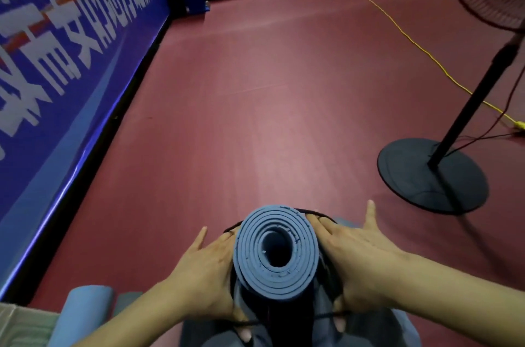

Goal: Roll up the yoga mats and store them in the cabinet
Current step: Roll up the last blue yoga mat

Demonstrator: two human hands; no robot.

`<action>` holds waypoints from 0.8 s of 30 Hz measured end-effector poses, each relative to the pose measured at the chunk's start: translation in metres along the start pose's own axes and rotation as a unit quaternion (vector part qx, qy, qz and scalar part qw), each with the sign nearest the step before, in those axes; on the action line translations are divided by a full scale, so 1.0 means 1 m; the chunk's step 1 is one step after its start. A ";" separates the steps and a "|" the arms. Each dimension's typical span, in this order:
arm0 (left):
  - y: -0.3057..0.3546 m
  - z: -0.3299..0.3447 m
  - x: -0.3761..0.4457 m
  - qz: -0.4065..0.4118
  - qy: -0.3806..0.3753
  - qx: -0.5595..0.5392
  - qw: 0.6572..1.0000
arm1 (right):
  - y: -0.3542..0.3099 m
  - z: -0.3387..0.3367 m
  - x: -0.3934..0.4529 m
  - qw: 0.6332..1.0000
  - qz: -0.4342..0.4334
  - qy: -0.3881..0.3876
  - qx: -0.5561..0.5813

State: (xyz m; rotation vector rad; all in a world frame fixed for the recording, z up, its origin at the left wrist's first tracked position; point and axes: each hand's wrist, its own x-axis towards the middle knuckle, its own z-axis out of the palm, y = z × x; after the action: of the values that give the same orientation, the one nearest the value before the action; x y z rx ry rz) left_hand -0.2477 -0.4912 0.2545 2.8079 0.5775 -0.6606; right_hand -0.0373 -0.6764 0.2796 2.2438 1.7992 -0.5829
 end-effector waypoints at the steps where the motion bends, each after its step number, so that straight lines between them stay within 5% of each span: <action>1: -0.002 0.003 0.004 -0.001 0.014 -0.005 1.000 | 0.006 0.004 0.003 1.000 0.010 0.000 -0.002; 8: 0.003 0.001 0.078 -0.041 0.011 -0.006 0.999 | 0.040 0.008 0.081 0.998 0.018 -0.038 0.045; 11: -0.011 0.050 0.121 -0.089 0.010 -0.117 0.989 | 0.058 0.036 0.119 0.991 0.088 -0.070 0.066; 15: -0.031 0.125 0.145 -0.057 0.020 -0.272 0.960 | 0.083 0.097 0.149 0.944 0.093 -0.036 0.313; 20: -0.029 0.151 0.148 -0.103 0.122 -0.444 0.882 | 0.084 0.107 0.173 0.909 0.124 0.063 0.393; 24: -0.019 0.141 0.152 -0.100 0.153 -0.411 0.893 | 0.053 0.108 0.177 0.887 0.062 0.055 0.454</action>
State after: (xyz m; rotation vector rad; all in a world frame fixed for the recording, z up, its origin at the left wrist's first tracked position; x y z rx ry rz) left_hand -0.1846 -0.4636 0.0583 2.0529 0.9414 0.0397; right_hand 0.0265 -0.5746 0.1024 2.9620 1.5784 -1.5530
